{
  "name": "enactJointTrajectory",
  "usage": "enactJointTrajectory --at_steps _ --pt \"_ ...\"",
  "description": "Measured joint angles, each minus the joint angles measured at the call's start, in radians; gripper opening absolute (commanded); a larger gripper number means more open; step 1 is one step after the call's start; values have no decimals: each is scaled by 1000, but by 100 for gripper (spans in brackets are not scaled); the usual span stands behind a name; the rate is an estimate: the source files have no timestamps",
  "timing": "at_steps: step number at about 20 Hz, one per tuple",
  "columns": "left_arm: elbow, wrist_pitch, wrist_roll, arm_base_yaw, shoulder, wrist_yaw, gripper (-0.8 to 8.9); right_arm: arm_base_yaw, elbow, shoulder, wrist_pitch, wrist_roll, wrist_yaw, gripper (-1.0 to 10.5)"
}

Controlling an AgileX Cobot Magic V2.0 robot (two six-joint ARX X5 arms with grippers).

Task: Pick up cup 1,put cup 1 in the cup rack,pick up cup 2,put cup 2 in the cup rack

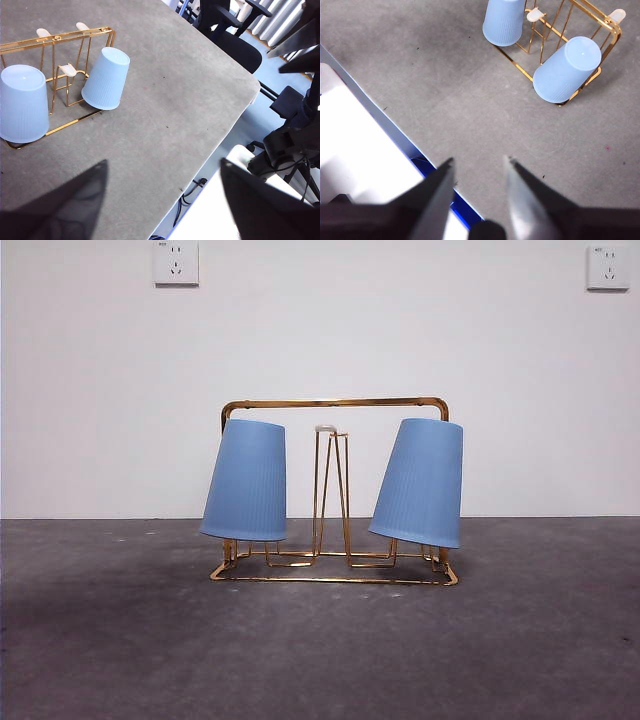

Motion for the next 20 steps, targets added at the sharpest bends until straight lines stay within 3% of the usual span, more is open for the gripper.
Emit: enactJointTrajectory --at_steps 1,20 --pt "0 0 0 0 -4 0 -11 0 0 2 0 1 0 -18" --pt "0 1 -4 0 6 0 -2 0 0 11 -8 53 37 3"
